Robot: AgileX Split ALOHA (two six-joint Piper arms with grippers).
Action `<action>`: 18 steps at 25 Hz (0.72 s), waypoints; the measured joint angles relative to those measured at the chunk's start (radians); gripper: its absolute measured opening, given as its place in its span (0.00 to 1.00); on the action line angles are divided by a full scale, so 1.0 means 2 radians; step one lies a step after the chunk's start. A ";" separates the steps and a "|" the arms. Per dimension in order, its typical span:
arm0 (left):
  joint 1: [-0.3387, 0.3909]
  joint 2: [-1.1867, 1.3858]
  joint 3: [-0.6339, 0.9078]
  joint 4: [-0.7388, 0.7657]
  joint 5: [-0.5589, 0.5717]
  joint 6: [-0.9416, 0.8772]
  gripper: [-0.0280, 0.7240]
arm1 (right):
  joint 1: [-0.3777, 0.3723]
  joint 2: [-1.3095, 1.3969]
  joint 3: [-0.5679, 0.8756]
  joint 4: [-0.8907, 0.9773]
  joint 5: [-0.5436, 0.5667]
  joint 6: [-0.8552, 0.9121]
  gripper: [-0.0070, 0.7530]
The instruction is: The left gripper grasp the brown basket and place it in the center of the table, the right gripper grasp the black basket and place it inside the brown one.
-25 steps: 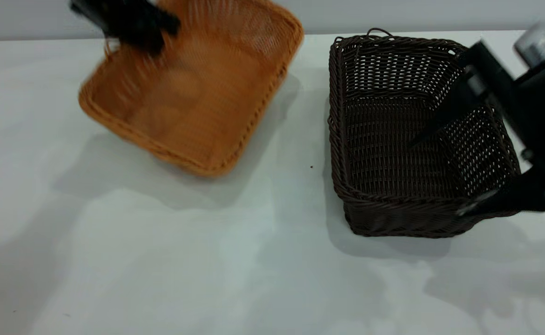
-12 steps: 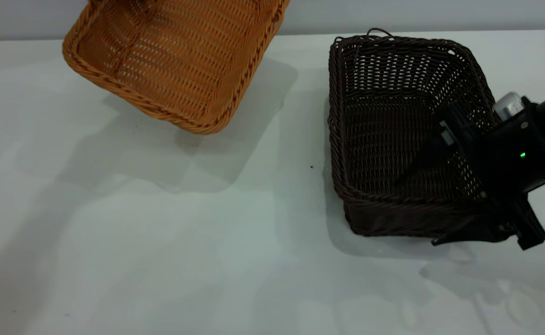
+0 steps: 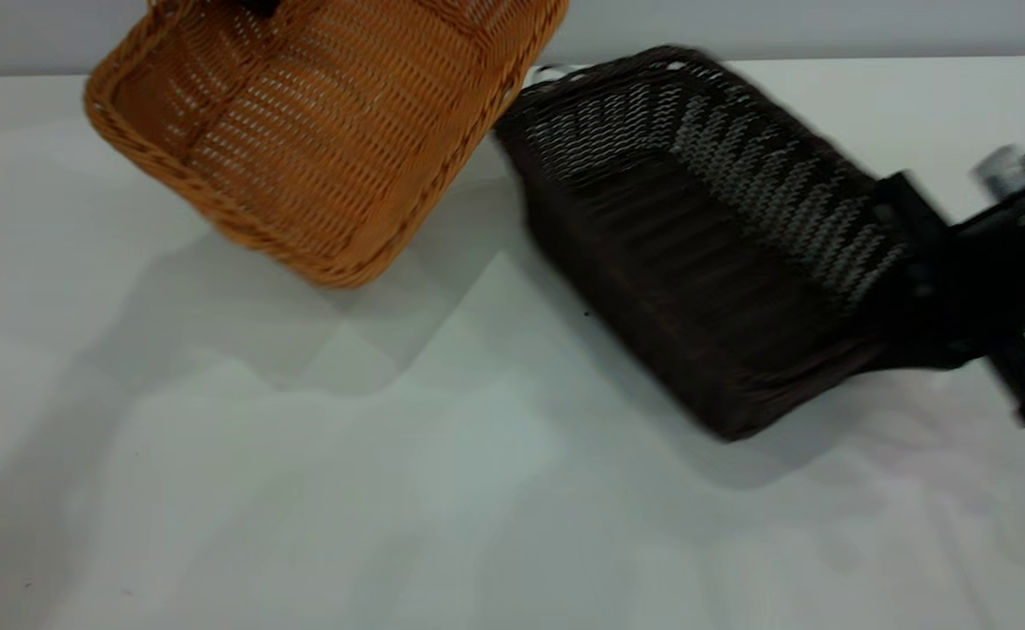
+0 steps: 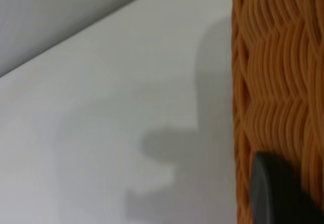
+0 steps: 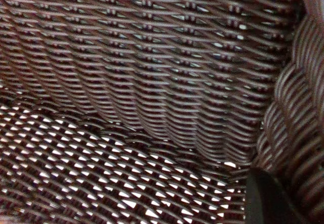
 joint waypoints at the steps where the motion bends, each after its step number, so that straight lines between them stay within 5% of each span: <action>1: 0.000 -0.002 0.000 0.000 0.010 0.009 0.14 | -0.026 -0.004 -0.001 -0.006 0.002 -0.015 0.11; 8: -0.006 -0.009 0.000 -0.002 0.060 0.074 0.14 | -0.186 -0.077 -0.029 -0.062 0.073 -0.062 0.11; 18: -0.104 0.028 0.000 -0.102 0.100 0.358 0.14 | -0.229 -0.121 -0.060 -0.173 0.139 -0.063 0.11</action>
